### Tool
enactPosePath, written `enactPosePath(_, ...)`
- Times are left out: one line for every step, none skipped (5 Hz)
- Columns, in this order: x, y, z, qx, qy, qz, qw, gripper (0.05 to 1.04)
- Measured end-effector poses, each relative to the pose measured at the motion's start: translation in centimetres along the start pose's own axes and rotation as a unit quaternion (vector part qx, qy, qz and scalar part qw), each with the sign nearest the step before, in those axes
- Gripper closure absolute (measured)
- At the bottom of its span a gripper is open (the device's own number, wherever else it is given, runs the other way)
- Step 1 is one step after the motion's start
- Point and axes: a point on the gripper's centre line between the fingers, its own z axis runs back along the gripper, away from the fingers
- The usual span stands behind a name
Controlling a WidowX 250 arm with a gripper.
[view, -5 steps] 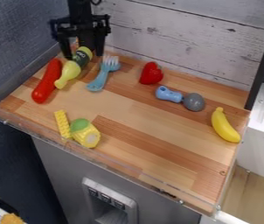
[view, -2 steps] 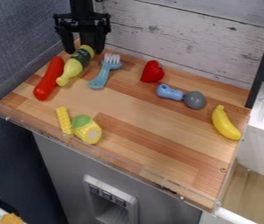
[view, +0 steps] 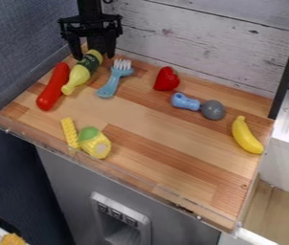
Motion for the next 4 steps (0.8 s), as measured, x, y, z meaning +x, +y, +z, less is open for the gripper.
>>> enactPosePath(-0.25, 0.40, -1.05, 0.001, 0.003, 0.049, 0.9988, 0.088)
enactPosePath(-0.25, 0.40, -1.14, 0.001, 0.000, 0.056, 0.9984, 0.087)
enactPosePath(-0.17, 0.41, -1.14, 0.001, -0.003, 0.046, 0.9990, 0.085)
enactPosePath(-0.06, 0.42, -1.03, 0.001, -0.005, 0.012, 0.9999, 0.085)
